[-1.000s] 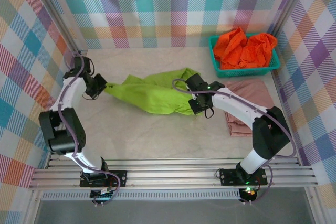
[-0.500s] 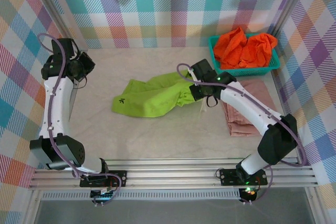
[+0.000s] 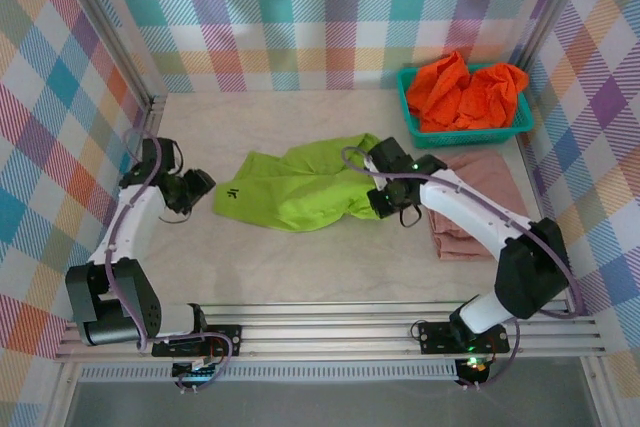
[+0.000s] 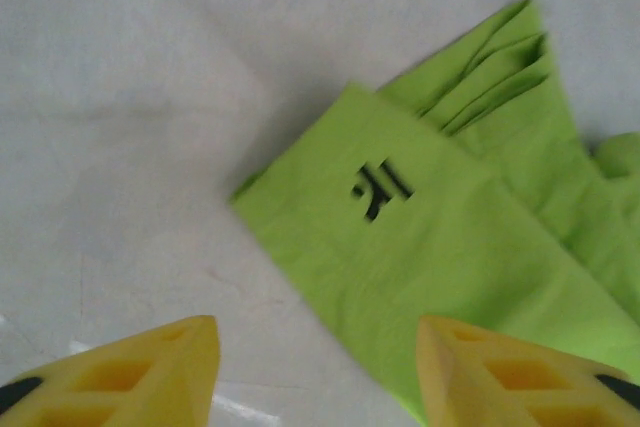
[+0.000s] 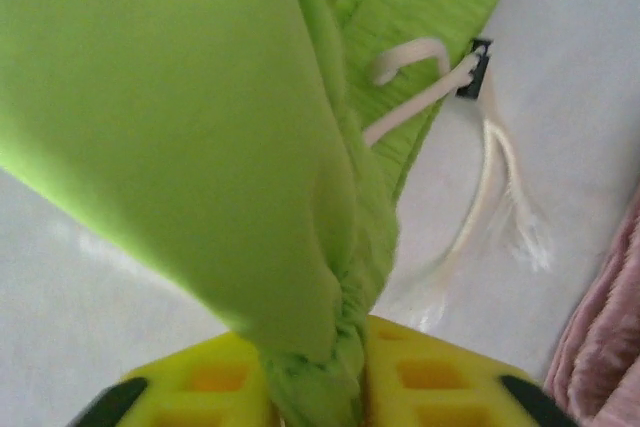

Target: Fold and stack the shorts

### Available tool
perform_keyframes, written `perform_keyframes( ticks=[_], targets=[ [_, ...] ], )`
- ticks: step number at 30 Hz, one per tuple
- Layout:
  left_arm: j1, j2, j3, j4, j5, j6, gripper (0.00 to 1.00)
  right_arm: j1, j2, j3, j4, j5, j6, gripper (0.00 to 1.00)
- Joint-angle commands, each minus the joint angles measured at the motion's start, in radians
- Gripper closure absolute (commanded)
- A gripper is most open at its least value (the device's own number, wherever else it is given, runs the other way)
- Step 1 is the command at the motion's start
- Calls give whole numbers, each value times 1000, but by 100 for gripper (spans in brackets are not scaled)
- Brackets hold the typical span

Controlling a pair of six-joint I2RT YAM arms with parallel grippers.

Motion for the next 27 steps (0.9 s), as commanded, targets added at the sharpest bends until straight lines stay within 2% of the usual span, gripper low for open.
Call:
perform_keyframes(
  ticks=[1, 2, 3, 8, 12, 15, 17, 21, 27],
  targets=[
    [-26, -64, -60, 69, -28, -21, 42, -4, -122, -68, -58, -175, 88, 59],
    [-27, -67, -79, 72, -38, -22, 39, -4, -154, -101, -49, -231, 109, 50],
    [-29, -67, -92, 75, -47, -22, 36, -4, -186, -125, -38, -271, 145, 46],
    [-29, -29, -85, 79, -72, -19, 28, -16, -327, -230, 100, -341, 421, 36],
    [-29, 36, -63, 91, -62, -35, 27, -89, -385, -363, 292, -474, 792, 39],
    [-30, 68, -62, 115, -35, -59, 28, -132, -441, -483, 407, -488, 1118, 43],
    [-29, 82, -63, 127, -25, -68, 28, -150, -470, -546, 494, -493, 1234, 44],
    [-29, 91, -73, 141, -19, -73, 29, -153, -463, -616, 562, -479, 1407, 45],
    [-29, 82, -86, 151, -17, -72, 29, -161, -395, -648, 592, -400, 1478, 46]
  ],
)
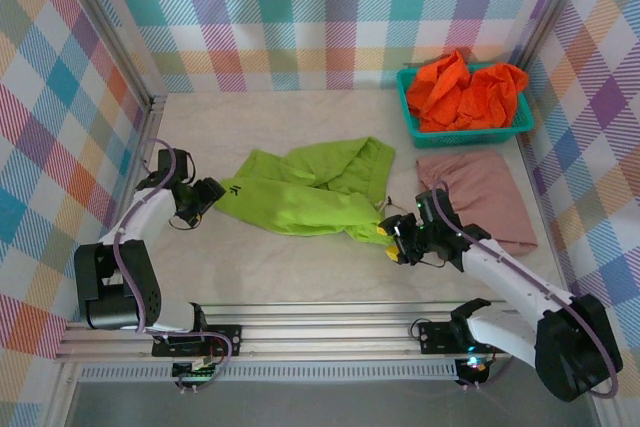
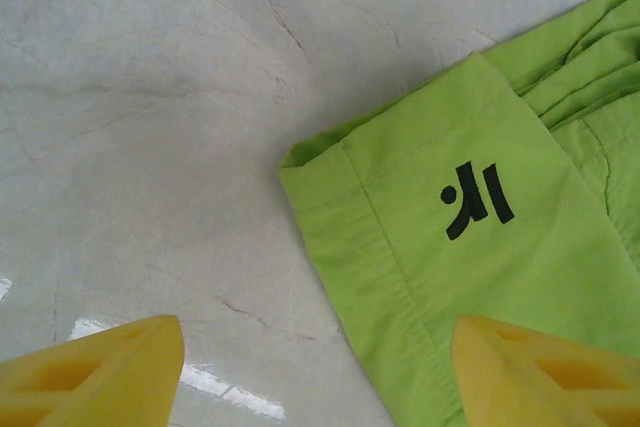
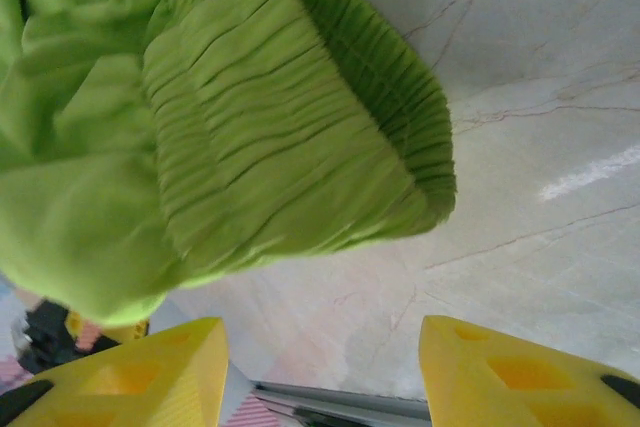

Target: Fold and stack the shorts

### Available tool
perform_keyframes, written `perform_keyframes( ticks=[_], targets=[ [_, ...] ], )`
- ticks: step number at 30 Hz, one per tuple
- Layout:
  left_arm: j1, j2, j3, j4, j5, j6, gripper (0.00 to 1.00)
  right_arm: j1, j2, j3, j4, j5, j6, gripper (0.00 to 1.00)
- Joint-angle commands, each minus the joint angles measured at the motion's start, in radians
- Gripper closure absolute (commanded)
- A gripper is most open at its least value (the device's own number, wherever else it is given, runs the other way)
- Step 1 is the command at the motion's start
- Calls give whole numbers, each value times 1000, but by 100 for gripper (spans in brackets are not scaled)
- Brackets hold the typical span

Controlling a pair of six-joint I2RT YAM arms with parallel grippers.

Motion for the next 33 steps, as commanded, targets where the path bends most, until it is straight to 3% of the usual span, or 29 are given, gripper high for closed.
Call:
perform_keyframes(
  ticks=[1, 9, 19, 24, 31, 33],
  targets=[
    [-6, -6, 2, 17, 14, -11, 29, -9, 36, -18, 76, 47, 124, 46],
    [-6, -5, 3, 12, 11, 1, 29, -26, 180, 11, 122, 56, 153, 44],
    [-6, -4, -1, 13, 15, 4, 29, -32, 291, 101, 15, 53, 58, 42],
    [-6, 1, 3, 28, 39, -10, 29, -32, 334, 104, -26, 52, 20, 48],
    [-7, -1, 5, 31, 46, -16, 29, -32, 385, 121, -59, 47, -31, 36],
    [-6, 0, 4, 34, 49, -17, 29, -32, 398, 132, -75, 44, -49, 42]
  ],
)
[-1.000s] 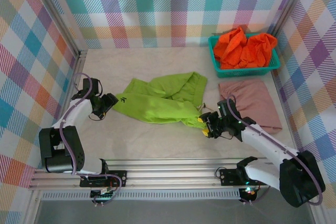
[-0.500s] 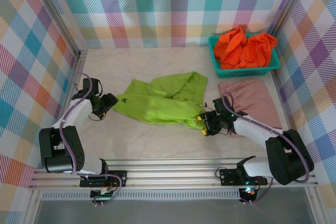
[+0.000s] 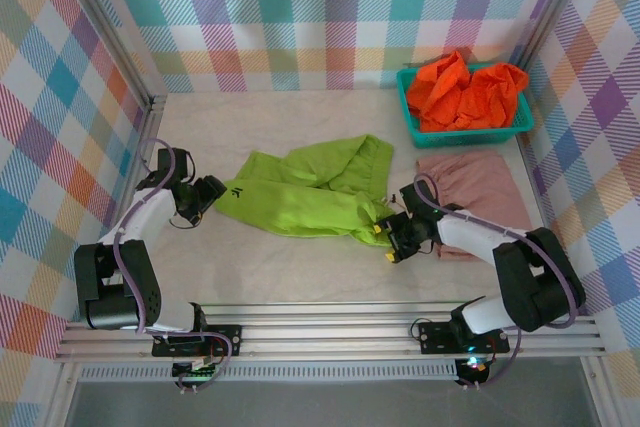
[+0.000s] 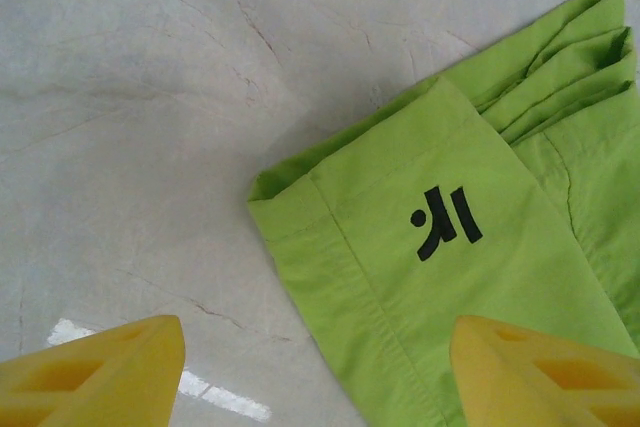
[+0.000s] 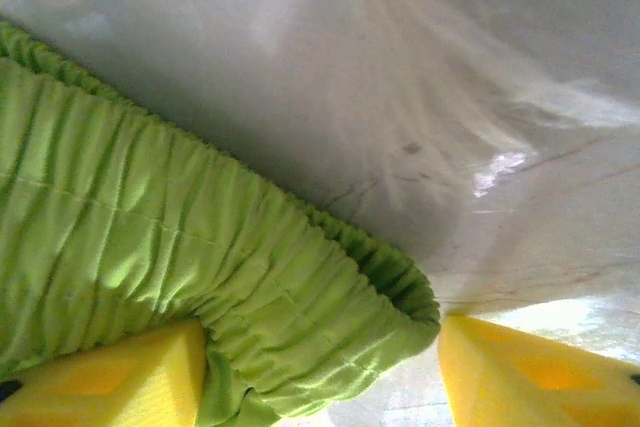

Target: Fold and stack the shorts

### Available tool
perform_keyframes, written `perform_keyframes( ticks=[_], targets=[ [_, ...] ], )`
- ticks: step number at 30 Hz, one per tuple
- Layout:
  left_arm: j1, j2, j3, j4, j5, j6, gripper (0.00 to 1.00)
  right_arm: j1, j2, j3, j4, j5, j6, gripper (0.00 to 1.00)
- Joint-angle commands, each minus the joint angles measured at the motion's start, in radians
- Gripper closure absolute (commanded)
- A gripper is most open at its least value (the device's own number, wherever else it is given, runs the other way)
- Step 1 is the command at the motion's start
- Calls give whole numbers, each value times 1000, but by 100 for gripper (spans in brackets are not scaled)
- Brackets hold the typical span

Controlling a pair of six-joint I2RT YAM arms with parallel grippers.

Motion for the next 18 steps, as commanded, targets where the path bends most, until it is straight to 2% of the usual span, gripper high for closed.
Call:
perform_keyframes(
  ticks=[1, 6, 8, 11, 18],
  targets=[
    [-7, 1, 4, 13, 16, -8, 29, -6, 30, 18, -74, 11, -46, 48],
    [-7, 2, 3, 15, 18, -8, 30, -6, 67, 25, -52, 40, -46, 84],
    [-6, -1, 1, 18, 25, -8, 30, -6, 85, 51, -62, 42, -73, 93],
    [-6, -12, 2, 25, 61, -7, 30, -6, 87, 99, -88, 53, -139, 100],
    [-7, 55, 12, -3, 118, -13, 33, -6, -1, 183, -209, 147, -248, 100]
  ],
)
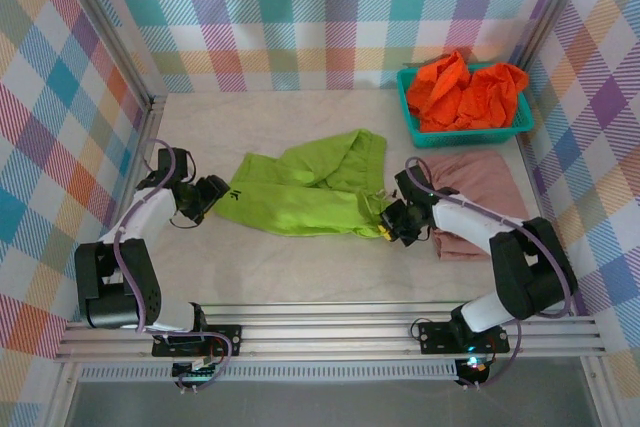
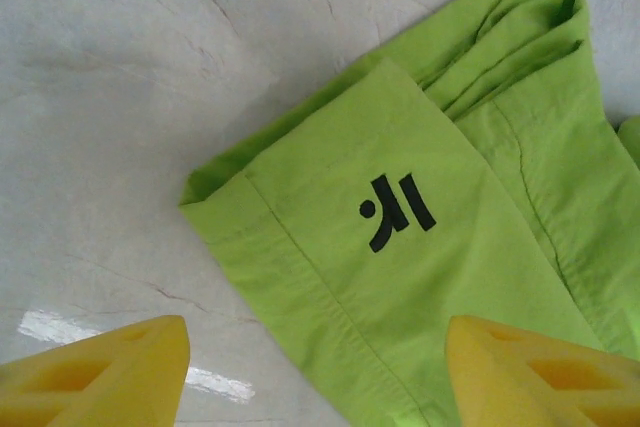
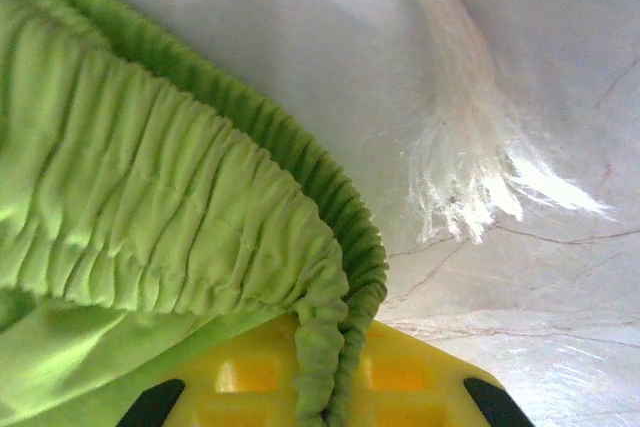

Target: Fold and stack the shorts

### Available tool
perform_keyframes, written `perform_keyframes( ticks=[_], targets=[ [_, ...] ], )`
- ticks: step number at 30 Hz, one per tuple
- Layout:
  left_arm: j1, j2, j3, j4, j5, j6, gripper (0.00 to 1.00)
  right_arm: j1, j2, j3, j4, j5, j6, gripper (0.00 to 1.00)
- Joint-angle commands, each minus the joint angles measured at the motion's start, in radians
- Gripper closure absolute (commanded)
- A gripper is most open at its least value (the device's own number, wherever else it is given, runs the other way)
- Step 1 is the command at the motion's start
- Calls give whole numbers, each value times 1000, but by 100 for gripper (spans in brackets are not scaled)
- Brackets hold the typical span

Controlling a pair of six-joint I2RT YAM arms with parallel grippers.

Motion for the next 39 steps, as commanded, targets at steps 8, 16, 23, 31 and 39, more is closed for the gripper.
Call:
perform_keyframes(
  ticks=[8, 16, 23, 31, 39],
  targets=[
    [-10, 131, 32, 17, -15, -29, 39, -6, -70, 29, -82, 42, -87, 100],
    [-21, 212, 88, 3, -76, -54, 47, -6, -72, 21, -70, 42, -94, 100],
    [-31, 296, 159, -31, -86, -48, 57, -6, -67, 18, -67, 42, -107, 100],
    [-45, 323, 166, -45, -96, -56, 88, -6, -68, 12, -64, 39, -114, 100],
    [-43, 191, 250, -169, -179, -33, 100, -6, -90, 69, -109, 70, -178, 100]
  ],
)
